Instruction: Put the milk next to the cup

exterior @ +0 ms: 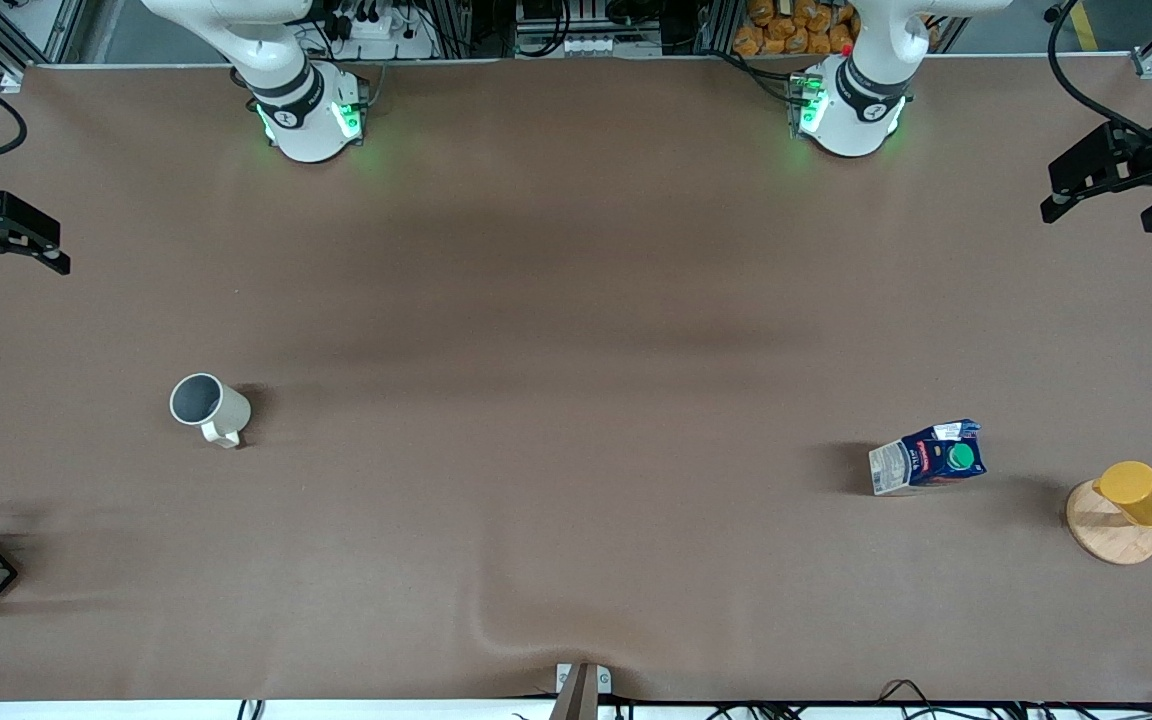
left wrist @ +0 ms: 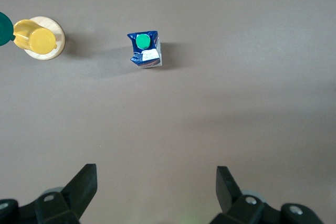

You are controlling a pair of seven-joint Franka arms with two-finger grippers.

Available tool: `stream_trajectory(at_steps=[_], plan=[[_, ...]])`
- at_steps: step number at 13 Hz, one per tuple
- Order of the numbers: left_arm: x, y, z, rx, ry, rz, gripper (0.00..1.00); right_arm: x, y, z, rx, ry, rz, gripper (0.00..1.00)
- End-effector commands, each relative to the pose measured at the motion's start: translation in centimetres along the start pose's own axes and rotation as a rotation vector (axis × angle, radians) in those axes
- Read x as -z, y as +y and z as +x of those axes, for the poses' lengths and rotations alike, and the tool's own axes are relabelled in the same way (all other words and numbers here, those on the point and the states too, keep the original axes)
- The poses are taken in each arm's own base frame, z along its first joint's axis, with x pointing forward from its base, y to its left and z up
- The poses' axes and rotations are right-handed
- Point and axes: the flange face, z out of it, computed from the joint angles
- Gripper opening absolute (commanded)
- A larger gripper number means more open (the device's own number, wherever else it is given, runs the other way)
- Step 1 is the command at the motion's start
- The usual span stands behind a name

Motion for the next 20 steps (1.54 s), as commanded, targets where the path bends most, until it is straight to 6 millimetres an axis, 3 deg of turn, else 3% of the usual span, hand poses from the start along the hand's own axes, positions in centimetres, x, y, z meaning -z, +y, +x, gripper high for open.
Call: stream_trajectory(at_steps=[1,6,8,10,13,15,20], plan=[[0.6,0.0,-0.8,-0.025,0.007,0.008,1.00,0.2,0.1,0.0,-0.001,0.000,0.006,1.00],[0.4,0.6,-0.4,-0.001,0.005,0.006,1.00,0.2,0.1,0.1,-0.001,0.005,0.006,1.00],[0.5,0.1,-0.5,-0.016,0.007,0.006,1.00,-0.6,-0.2,0.5,0.008,-0.015,0.010,1.00],[-1.0,0.0,0.2,-0.015,-0.020,0.005,1.00,-1.5,-0.1,0.9,0.008,-0.029,0.014,1.00],[-2.4,-0.1,1.8,0.008,-0.003,-0.001,1.00,-7.4,0.9,3.2,0.005,-0.126,0.042,1.00],[-4.2,0.0,3.6,0.028,0.006,-0.005,1.00,-9.1,1.3,3.8,0.006,-0.150,0.046,1.00],[-11.6,0.4,8.0,0.078,-0.046,0.001,1.00,-14.8,3.0,5.7,-0.014,-0.183,0.057,1.00]])
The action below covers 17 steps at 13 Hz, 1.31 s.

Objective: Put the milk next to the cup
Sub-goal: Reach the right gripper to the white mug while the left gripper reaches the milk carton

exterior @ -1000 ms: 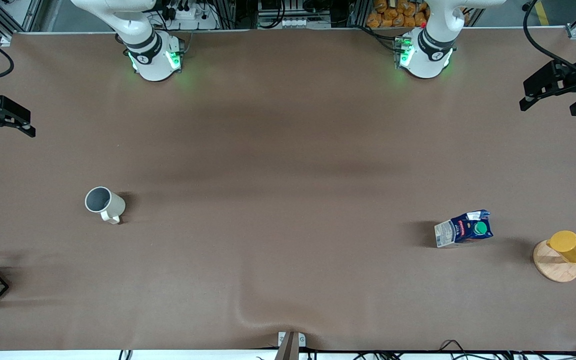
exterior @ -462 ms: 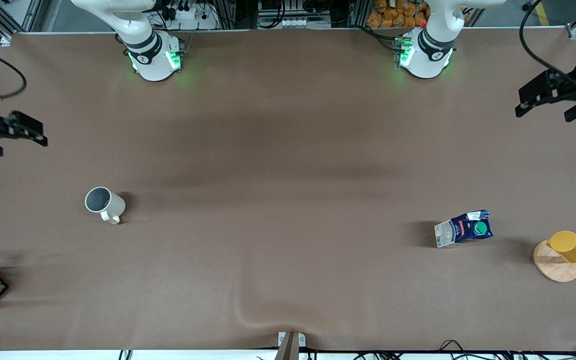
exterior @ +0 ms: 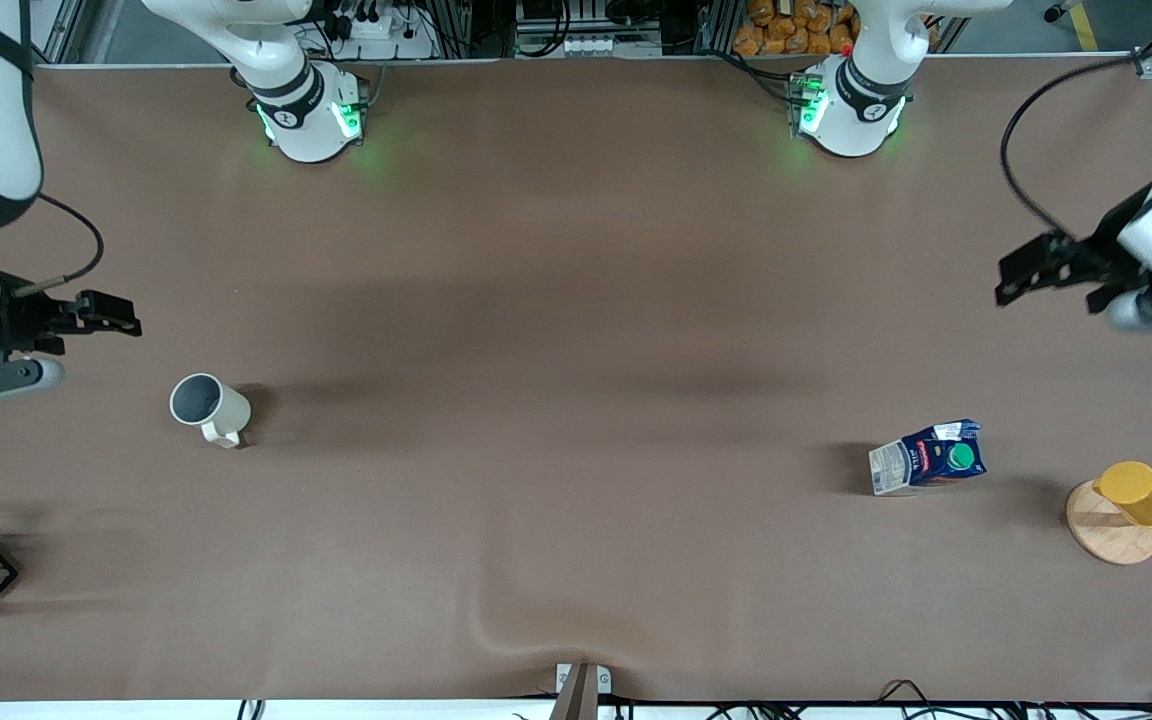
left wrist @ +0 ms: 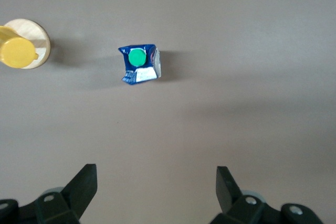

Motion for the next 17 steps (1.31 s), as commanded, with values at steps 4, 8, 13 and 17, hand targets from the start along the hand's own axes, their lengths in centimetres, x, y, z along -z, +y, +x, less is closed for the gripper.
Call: stream_trajectory(at_steps=[4,8,13,17], plan=[[-7.8,-0.6,4.7,0.045,-0.036,0.008,1.00,-5.6,5.4,1.9,-0.058,-0.008,0.004,1.00],[-12.4,-1.1,6.8,0.047,-0.043,0.023,1.00,-10.7,8.1,2.7,-0.029,-0.060,0.026,1.00],[-17.3,-1.0,8.7,0.007,-0.037,0.093,1.00,-16.8,9.7,4.2,-0.037,-0.035,0.020,0.73],[-18.8,-1.6,9.7,0.005,-0.008,0.099,1.00,-20.6,9.8,4.8,-0.036,-0.070,0.042,0.74]])
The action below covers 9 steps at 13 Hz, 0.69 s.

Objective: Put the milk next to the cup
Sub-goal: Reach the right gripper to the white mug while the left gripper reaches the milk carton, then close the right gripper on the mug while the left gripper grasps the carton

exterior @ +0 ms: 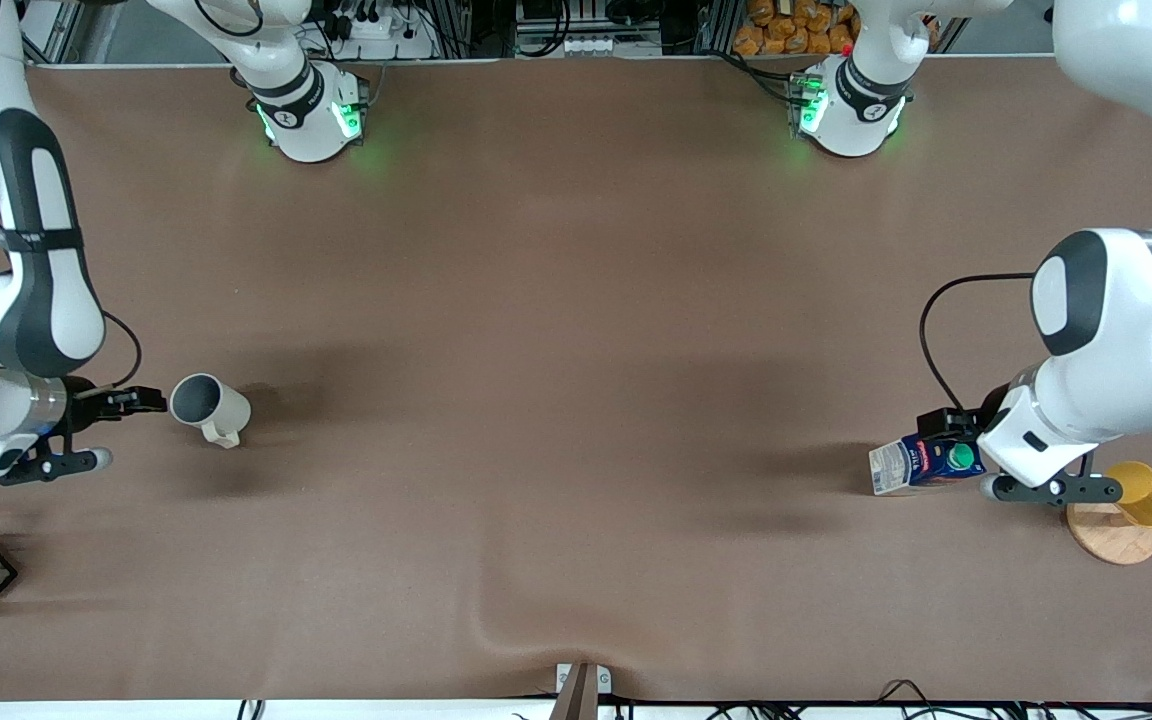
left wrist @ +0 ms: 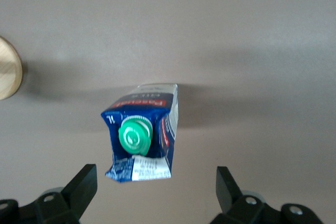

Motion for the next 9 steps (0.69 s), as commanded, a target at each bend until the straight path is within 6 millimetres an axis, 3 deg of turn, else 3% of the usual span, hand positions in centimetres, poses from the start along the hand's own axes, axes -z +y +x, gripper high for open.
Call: stream_trajectory(at_steps=[1,5,6,8,9], plan=[[-0.6,-0.3,0.8,-0.022,0.017,0.036,1.00,-1.9,-0.2,0.1,0.019,-0.015,0.012,0.74],[-2.8,-0.5,1.0,-0.036,-0.012,0.074,1.00,-4.1,-0.5,-0.1,0.022,-0.012,0.012,0.68],[-2.9,-0.5,1.1,-0.037,-0.012,0.074,1.00,-4.5,-0.7,-0.1,0.024,-0.017,0.016,0.56],[-3.7,-0.6,1.2,-0.036,-0.020,0.074,1.00,-5.0,-1.0,-0.3,0.027,-0.027,0.019,0.19],[-4.0,-0.6,1.2,-0.036,-0.023,0.074,1.00,-4.9,-1.1,-0.2,0.028,-0.025,0.020,0.08]])
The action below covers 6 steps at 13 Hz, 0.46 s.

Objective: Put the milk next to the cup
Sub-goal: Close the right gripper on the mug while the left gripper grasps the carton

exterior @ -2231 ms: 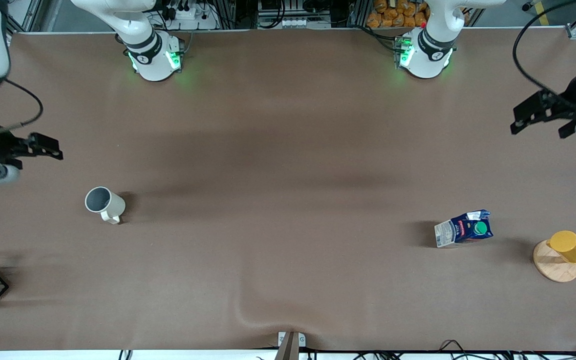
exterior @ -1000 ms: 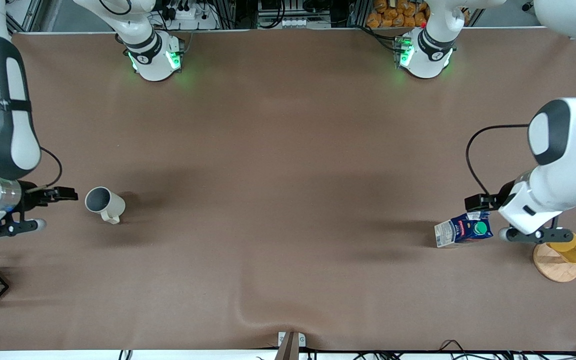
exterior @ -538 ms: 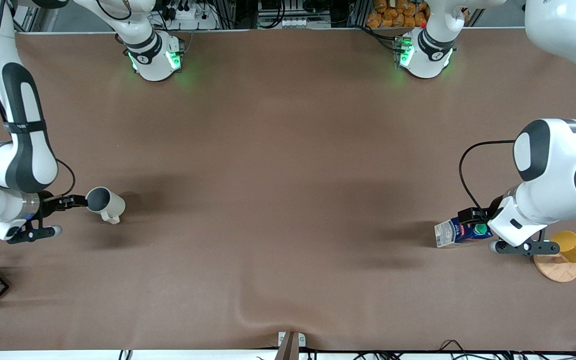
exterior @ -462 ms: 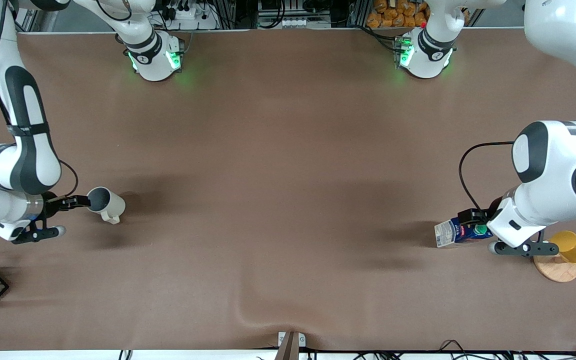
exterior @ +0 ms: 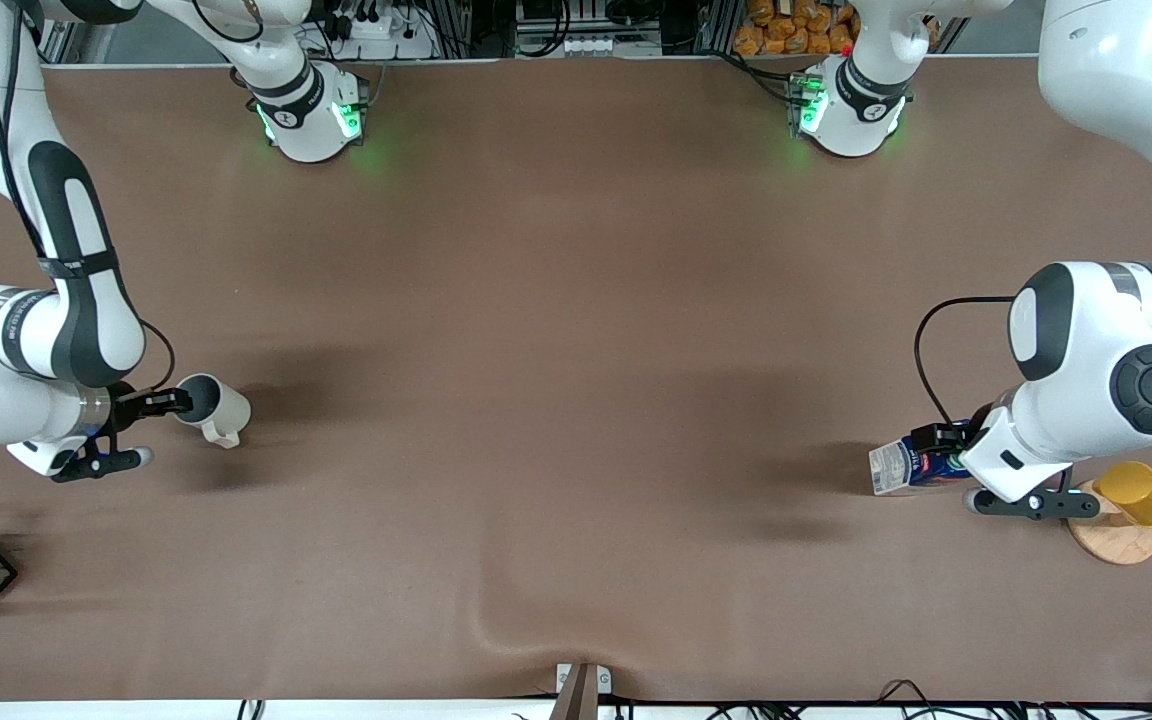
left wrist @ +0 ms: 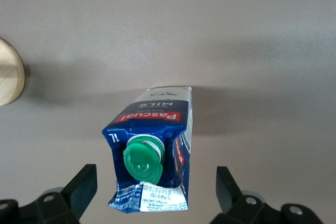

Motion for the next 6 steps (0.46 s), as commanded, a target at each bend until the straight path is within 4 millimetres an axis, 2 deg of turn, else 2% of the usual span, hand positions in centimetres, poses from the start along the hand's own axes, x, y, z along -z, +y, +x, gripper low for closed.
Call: stream_trajectory(at_steps=[1,2,4,6], plan=[[-1.1,-0.4,0.6,-0.016,-0.001,0.023,1.00,0.2,-0.4,-0.1,0.013,0.008,0.004,0.00],[-1.3,-0.5,0.6,-0.012,-0.003,0.021,1.00,0.4,-0.5,-0.1,0.013,0.006,0.005,0.00],[-1.7,-1.0,0.7,-0.006,-0.009,0.020,1.00,1.3,-2.2,0.3,0.021,0.005,0.001,0.00],[-1.8,-1.4,0.9,-0.002,0.006,0.019,1.00,3.5,-3.5,0.7,-0.004,-0.009,0.045,0.00]])
